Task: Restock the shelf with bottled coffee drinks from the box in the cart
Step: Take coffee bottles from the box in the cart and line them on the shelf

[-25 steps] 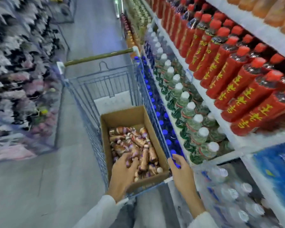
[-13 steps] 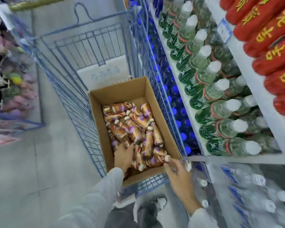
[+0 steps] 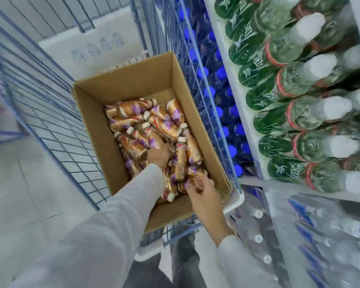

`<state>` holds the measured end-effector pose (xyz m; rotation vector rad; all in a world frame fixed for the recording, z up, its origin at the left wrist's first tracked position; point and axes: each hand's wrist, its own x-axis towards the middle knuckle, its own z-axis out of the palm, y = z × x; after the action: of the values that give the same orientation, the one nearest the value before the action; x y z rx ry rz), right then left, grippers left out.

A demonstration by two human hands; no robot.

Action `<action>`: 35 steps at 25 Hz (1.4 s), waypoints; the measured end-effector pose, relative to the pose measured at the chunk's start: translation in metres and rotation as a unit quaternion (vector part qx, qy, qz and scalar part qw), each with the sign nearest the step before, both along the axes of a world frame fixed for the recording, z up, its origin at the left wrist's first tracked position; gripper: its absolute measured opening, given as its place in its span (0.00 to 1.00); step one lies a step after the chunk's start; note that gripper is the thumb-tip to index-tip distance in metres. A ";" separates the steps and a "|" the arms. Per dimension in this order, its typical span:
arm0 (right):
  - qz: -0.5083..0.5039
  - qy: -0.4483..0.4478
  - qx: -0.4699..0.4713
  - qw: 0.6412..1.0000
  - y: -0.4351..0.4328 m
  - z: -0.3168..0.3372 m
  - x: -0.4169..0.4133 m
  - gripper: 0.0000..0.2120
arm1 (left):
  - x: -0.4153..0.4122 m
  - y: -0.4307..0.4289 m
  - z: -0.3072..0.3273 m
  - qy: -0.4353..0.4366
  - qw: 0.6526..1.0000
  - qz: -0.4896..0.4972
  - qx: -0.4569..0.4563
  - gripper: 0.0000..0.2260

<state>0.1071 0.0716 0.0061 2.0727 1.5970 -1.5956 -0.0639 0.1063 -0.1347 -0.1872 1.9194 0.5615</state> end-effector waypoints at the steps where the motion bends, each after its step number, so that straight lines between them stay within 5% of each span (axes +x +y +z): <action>1: 0.011 -0.012 -0.008 1.000 0.005 -0.006 -0.006 0.19 | -0.002 -0.009 0.008 -0.025 0.999 0.026 0.019 0.35; 6: -0.012 -0.061 -0.061 0.996 0.030 -0.054 -0.035 0.30 | -0.025 -0.085 0.072 -0.143 0.976 0.081 0.142 0.31; 11: 0.005 -0.099 -0.166 0.981 0.039 -0.116 -0.071 0.50 | -0.039 -0.146 0.125 -0.112 0.984 0.047 0.129 0.30; 15: -0.017 -0.158 -0.105 0.982 0.029 -0.132 -0.084 0.47 | -0.040 -0.161 0.147 -0.110 0.987 0.031 0.117 0.32; 22: -0.165 0.085 -0.248 0.951 0.010 -0.062 -0.053 0.43 | -0.037 -0.147 0.177 -0.089 0.983 -0.010 0.162 0.26; 27: -0.240 0.161 -0.074 0.954 -0.019 0.037 -0.017 0.41 | -0.020 -0.124 0.218 -0.067 0.969 -0.094 0.220 0.22; 35: -0.374 0.262 0.143 0.878 -0.056 0.174 0.092 0.26 | 0.096 -0.091 0.322 -0.073 0.896 -0.261 0.351 0.13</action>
<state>0.1991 0.0155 0.1800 2.8258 1.2428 -2.4659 0.0318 0.0149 0.1874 0.7125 1.4225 0.7995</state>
